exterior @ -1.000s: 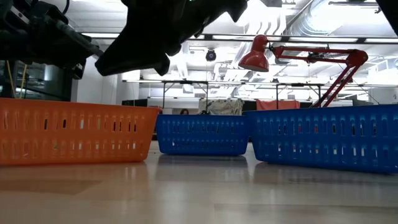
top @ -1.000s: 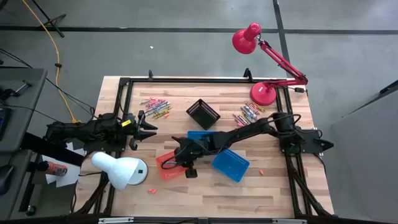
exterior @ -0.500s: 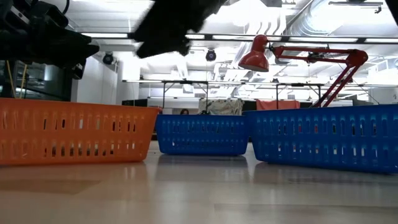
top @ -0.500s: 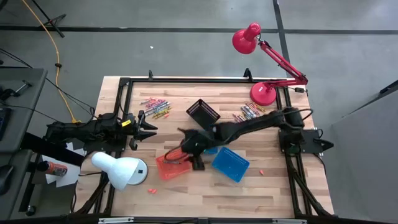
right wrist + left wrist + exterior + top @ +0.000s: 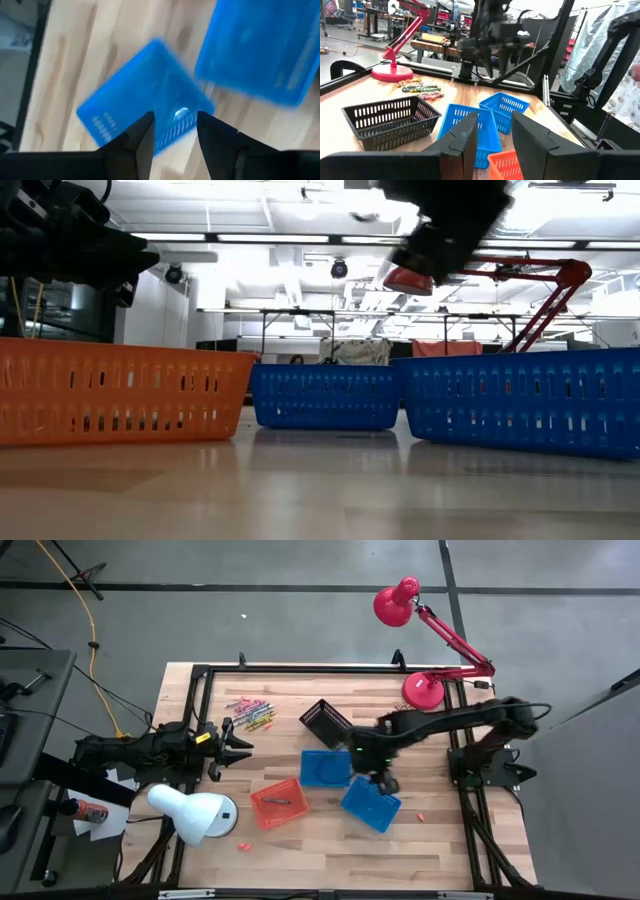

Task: Sort crayons
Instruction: Put the blue/green crayon into the orange bin

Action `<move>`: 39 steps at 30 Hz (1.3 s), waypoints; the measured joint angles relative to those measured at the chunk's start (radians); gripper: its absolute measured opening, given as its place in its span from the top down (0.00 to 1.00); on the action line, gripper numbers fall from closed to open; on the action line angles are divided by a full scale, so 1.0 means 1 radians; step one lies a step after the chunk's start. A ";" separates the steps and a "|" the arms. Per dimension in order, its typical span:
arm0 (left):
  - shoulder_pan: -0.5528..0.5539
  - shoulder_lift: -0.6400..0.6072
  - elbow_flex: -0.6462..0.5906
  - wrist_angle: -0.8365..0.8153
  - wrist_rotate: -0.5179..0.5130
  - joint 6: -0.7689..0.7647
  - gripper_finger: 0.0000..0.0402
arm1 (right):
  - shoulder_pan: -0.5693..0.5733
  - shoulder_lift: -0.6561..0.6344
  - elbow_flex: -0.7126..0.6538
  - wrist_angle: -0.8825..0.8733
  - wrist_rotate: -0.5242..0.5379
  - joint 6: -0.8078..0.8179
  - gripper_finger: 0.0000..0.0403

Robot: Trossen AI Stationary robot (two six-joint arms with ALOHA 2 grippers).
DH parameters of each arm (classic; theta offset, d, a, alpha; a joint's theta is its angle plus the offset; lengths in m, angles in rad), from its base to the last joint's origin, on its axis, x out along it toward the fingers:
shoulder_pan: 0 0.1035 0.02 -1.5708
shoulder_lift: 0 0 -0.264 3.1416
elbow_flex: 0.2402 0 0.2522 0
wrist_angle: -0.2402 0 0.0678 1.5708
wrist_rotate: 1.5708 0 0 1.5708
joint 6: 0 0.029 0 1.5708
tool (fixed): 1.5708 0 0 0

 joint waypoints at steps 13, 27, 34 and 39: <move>0.000 0.000 0.000 0.000 0.000 0.000 0.73 | -0.003 -0.445 -0.381 0.323 0.116 0.494 0.66; 0.000 0.000 0.000 0.012 0.000 0.000 0.73 | -0.004 -0.610 -0.421 0.559 0.569 0.740 0.66; 0.000 0.000 0.000 0.166 -0.083 -0.135 0.73 | -0.005 -0.625 -0.421 0.500 0.589 0.736 0.66; 0.000 0.052 0.011 0.356 -0.285 -0.176 0.73 | -0.005 -0.625 -0.421 0.464 0.589 0.674 0.66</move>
